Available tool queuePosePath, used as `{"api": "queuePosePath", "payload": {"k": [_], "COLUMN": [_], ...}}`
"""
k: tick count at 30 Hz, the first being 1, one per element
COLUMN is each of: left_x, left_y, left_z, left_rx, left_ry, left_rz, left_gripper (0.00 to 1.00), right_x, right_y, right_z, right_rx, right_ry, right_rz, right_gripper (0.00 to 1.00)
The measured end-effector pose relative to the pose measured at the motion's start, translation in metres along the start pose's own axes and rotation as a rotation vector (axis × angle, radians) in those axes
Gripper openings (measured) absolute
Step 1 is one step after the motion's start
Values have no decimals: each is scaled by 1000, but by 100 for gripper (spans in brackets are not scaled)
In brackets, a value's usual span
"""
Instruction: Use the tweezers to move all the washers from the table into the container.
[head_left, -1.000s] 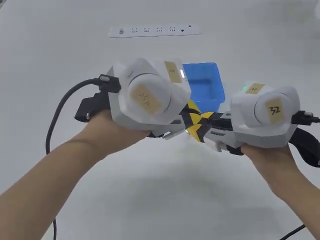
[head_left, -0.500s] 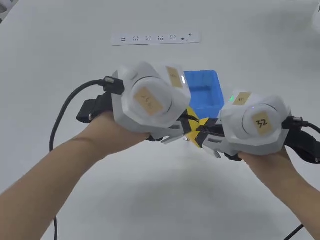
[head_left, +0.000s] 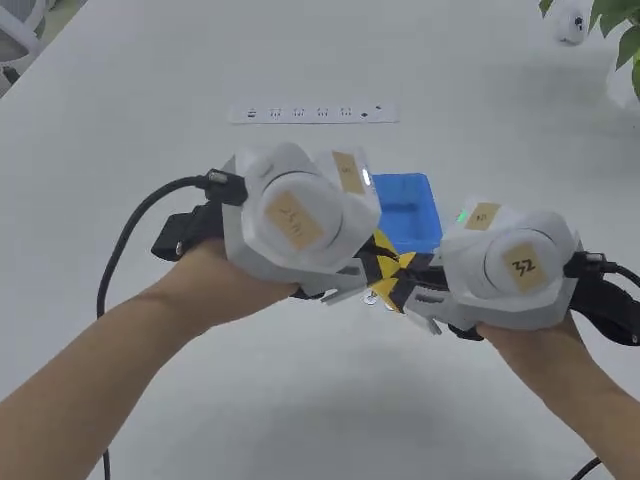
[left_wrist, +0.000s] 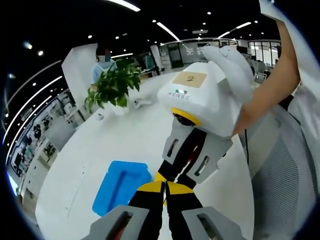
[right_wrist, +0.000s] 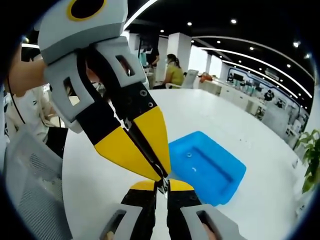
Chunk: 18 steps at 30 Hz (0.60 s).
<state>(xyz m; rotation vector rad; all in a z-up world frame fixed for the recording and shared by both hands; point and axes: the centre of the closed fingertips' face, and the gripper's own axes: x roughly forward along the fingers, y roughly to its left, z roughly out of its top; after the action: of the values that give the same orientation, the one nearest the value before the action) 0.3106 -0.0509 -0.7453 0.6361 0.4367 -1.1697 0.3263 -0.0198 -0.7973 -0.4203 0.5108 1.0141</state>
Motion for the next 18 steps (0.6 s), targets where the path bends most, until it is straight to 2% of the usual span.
{"api": "queuePosePath", "payload": {"k": [7,11,18], "left_x": [2,5,12], "left_y": [2,6,5], "left_z": [-8,-10,-17], "left_rx": [15,17,16], "left_ry": [19,27,41], "left_rz": [-4,-15,-32], "left_gripper": [0,0,0], "right_x": [6,9,15], "right_y": [-2,-5,-5], "right_z": [-5,-6,-13], "right_rx": [10,30,47], "right_ry": [20,15,24], "right_rz": [-7,-1,14], "right_gripper": [6,6,6]}}
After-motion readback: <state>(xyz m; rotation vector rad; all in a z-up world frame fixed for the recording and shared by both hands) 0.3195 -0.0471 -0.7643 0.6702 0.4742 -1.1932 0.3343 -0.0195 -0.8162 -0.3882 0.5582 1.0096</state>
